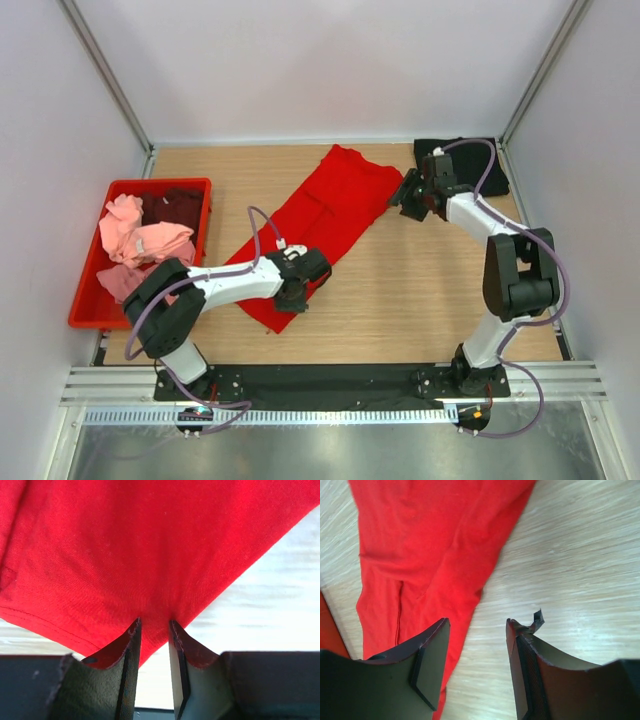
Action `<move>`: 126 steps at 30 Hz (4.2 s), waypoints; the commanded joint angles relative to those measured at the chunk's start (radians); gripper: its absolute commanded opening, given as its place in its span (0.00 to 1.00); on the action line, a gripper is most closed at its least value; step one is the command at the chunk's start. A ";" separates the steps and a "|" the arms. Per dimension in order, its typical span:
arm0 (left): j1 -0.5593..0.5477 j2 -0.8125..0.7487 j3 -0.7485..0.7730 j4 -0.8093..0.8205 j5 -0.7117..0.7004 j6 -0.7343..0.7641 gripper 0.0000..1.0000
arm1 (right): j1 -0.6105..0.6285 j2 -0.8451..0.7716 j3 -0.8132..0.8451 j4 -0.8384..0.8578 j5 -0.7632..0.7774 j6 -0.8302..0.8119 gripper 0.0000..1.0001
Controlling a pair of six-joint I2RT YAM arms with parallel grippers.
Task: Fold and stack the t-shirts
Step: Fold the tshirt
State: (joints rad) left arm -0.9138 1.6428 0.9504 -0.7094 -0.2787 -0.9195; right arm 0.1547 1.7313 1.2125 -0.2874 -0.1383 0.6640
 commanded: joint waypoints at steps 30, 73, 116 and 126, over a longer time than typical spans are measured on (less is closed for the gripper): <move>-0.161 0.014 0.033 0.016 0.047 -0.180 0.30 | -0.103 0.597 0.376 0.466 -0.032 0.077 0.15; 0.730 -0.363 0.100 -0.005 0.572 0.304 0.50 | 0.790 -0.276 -0.367 -0.164 0.275 0.546 0.58; 0.290 -0.563 -0.453 0.286 0.547 -0.030 0.49 | 0.962 -0.783 -0.668 -0.553 0.381 0.565 0.01; 0.181 -0.469 -0.519 0.432 0.490 -0.151 0.48 | 0.962 -0.812 -0.708 -0.533 0.368 0.563 0.01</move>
State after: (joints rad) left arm -0.7029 1.1492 0.4343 -0.3508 0.2642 -1.0195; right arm 1.1110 0.9482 0.5156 -0.8101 0.2234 1.2304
